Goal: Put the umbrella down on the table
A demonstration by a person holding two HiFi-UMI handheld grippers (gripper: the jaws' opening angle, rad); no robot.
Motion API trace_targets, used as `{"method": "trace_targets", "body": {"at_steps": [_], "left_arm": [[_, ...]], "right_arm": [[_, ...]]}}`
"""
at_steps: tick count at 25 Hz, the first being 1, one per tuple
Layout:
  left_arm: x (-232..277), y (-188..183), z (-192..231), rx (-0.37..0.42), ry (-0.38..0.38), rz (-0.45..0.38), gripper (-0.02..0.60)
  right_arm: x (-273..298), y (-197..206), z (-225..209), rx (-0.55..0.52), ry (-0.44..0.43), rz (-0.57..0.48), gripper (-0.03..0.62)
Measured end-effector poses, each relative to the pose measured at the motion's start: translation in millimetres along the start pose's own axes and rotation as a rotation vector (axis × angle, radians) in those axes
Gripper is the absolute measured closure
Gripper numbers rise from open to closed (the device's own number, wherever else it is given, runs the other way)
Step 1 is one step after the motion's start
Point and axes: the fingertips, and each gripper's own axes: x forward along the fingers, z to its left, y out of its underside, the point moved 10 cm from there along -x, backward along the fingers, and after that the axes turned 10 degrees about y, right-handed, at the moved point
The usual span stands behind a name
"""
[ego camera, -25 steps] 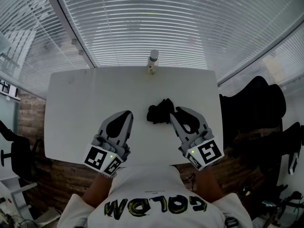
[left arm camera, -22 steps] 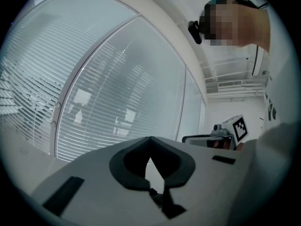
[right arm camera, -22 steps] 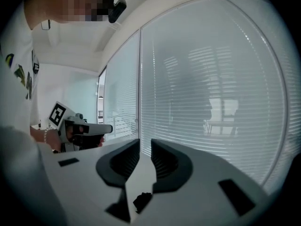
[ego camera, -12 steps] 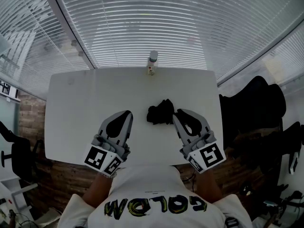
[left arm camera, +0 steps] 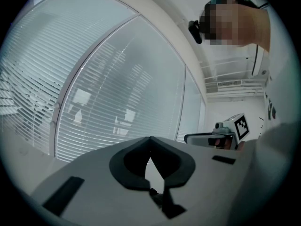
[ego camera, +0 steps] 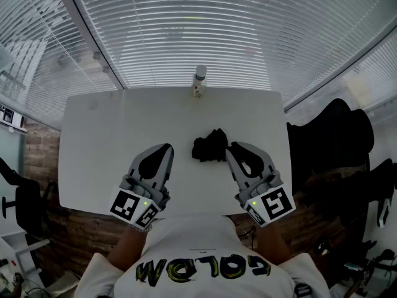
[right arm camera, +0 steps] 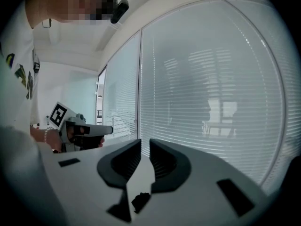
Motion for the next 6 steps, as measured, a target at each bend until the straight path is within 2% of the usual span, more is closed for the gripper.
{"method": "trace_targets", "body": {"at_steps": [6], "left_arm": [[0.7,0.1,0.8,0.000,0.004,-0.001,0.571]], "right_arm": [[1.1,-0.3,-0.3,-0.003,0.000,-0.001,0.531]]}}
